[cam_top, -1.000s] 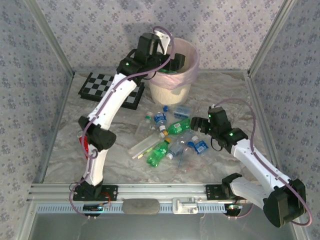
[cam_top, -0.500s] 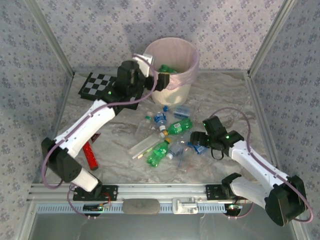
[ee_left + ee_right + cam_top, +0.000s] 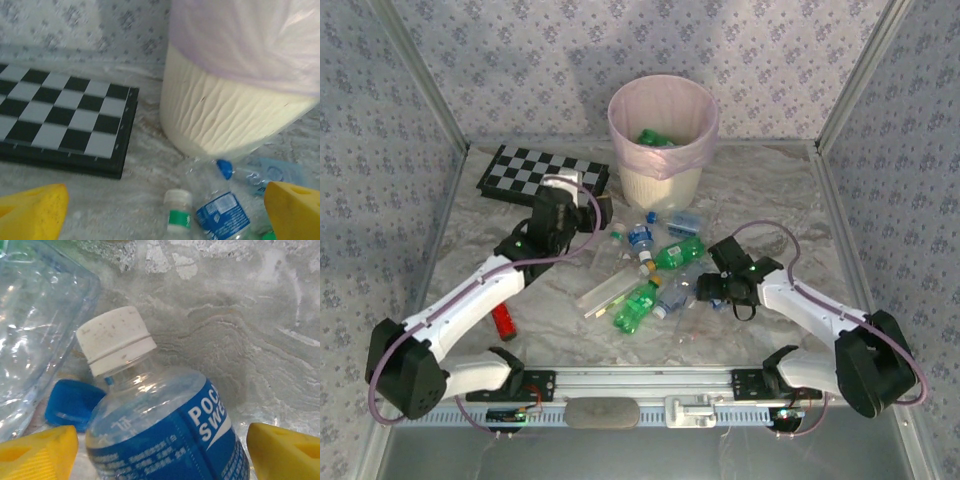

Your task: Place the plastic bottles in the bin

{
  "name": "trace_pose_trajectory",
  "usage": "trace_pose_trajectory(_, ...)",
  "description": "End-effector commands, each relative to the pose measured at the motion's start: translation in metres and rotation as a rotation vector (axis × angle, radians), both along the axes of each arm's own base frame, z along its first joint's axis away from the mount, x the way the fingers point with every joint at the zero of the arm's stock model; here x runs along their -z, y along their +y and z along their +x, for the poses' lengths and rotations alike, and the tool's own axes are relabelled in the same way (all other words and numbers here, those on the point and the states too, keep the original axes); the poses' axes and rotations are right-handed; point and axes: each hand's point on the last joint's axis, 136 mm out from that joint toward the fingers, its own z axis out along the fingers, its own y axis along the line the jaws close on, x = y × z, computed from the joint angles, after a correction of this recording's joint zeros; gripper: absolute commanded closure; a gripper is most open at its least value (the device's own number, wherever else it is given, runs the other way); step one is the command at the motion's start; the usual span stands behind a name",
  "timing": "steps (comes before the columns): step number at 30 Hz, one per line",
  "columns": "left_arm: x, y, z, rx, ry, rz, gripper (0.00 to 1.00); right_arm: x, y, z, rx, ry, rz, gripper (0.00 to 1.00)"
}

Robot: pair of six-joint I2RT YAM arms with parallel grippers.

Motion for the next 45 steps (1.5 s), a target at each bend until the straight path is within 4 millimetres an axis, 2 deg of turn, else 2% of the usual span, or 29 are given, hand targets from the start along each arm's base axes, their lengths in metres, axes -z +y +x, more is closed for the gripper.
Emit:
trace_pose_trajectory(1,0.004,0.018,-0.007,-0.09,-0.002,-0.069,0.0,0.015,-0.008,-0.005,0.035,0.028,-0.041,0.14)
trace_pose_trajectory(5,0.018,0.028,-0.016,-0.124,0.023,-0.09,0.0,0.019,-0.01,-0.001,0.046,0.024,-0.056,0.17)
trace_pose_trajectory(14,0.028,0.025,-0.02,-0.121,0.053,-0.134,0.0,0.018,-0.01,0.008,0.059,-0.012,-0.058,0.25)
trace_pose_trajectory(19,0.035,0.023,-0.021,-0.123,0.074,-0.149,0.0,0.016,-0.011,0.011,0.064,-0.029,-0.058,0.36)
trace_pose_trajectory(23,0.038,0.027,-0.022,-0.141,0.076,-0.141,0.0,0.011,-0.011,0.013,0.068,-0.043,-0.057,0.42)
trace_pose_trajectory(26,0.042,0.036,-0.023,-0.179,0.081,-0.12,0.0,0.001,-0.014,0.015,0.069,-0.058,-0.059,0.44)
trace_pose_trajectory(28,0.045,0.042,-0.023,-0.205,0.086,-0.111,0.0,-0.011,-0.014,0.019,0.057,-0.086,-0.054,0.44)
trace_pose_trajectory(31,0.056,0.053,-0.024,-0.25,0.108,-0.116,0.0,-0.043,-0.012,0.034,0.02,-0.186,-0.028,0.45)
trace_pose_trajectory(38,0.09,0.075,-0.033,-0.34,0.169,-0.163,0.0,-0.138,-0.009,0.082,-0.025,-0.47,0.021,0.48)
trace_pose_trajectory(43,0.108,0.082,-0.041,-0.361,0.2,-0.176,0.0,-0.205,0.007,0.125,-0.044,-0.657,0.068,0.48)
trace_pose_trajectory(45,0.112,0.083,-0.045,-0.362,0.211,-0.175,0.0,-0.239,0.017,0.141,-0.054,-0.751,0.115,0.48)
